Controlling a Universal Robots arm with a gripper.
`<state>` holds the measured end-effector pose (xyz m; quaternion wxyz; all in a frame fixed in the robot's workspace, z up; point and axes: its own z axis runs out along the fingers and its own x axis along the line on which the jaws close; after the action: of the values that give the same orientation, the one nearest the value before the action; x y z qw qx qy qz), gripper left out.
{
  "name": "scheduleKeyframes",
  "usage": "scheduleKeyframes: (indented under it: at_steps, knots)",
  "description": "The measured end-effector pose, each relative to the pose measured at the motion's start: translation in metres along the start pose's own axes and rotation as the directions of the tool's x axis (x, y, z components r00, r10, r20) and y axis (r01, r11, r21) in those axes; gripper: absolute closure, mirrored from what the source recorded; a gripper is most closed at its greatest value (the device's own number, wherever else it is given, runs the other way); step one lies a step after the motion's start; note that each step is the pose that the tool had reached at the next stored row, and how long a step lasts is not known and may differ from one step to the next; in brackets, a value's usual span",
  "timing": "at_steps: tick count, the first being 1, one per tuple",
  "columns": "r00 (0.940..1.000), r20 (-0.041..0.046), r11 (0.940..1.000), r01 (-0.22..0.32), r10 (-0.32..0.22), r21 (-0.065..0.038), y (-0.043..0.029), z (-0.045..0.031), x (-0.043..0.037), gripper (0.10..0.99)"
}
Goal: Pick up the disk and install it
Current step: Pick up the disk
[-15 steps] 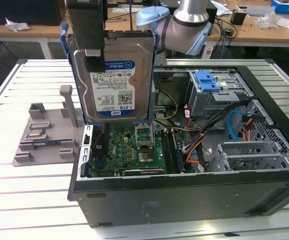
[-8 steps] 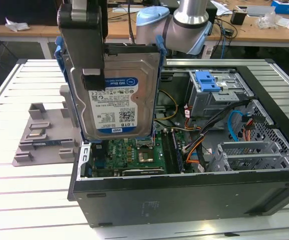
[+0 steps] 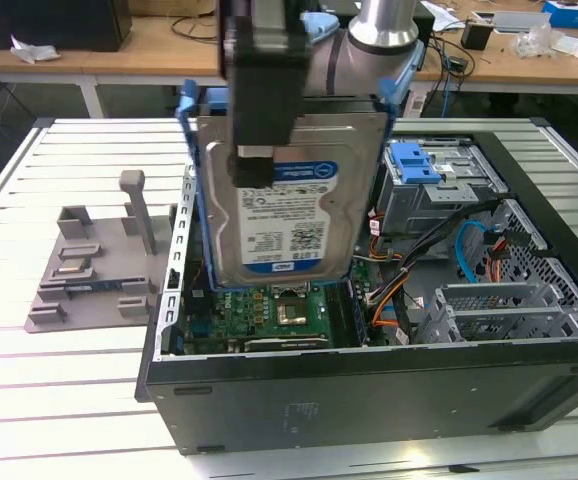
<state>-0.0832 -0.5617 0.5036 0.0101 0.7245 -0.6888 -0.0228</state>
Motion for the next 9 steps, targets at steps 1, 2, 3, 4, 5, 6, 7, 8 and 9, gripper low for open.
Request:
scheduleKeyframes:
  at_steps: [1,2,3,4,5,6,7,8,9]
  knots:
    - [1.0000,0.0000,1.0000,0.000,0.000,0.000,-0.0040,-0.0002,0.0005,0.718]
    - [1.0000,-0.0001,1.0000,0.000,0.000,-0.001,-0.0118,-0.0006,0.0015,0.718]
    - [1.0000,-0.0001,1.0000,0.000,0.000,-0.001,-0.0155,-0.0008,0.0020,0.718]
    - [1.0000,0.0000,1.0000,0.000,0.000,-0.001,-0.0203,-0.0010,0.0025,0.718]
    - [1.0000,0.0000,1.0000,0.000,0.000,-0.001,-0.0271,-0.0013,0.0035,0.718]
    - [1.0000,0.0000,1.0000,0.000,0.000,-0.001,-0.0306,-0.0015,0.0039,0.718]
    - [1.0000,0.0000,1.0000,0.000,0.000,-0.002,-0.0343,-0.0017,0.0043,0.718]
    - [1.0000,0.0001,1.0000,0.000,0.000,-0.002,-0.0394,-0.0019,0.0050,0.718]
    - [1.0000,0.0001,1.0000,0.000,0.000,-0.002,-0.0431,-0.0021,0.0055,0.718]
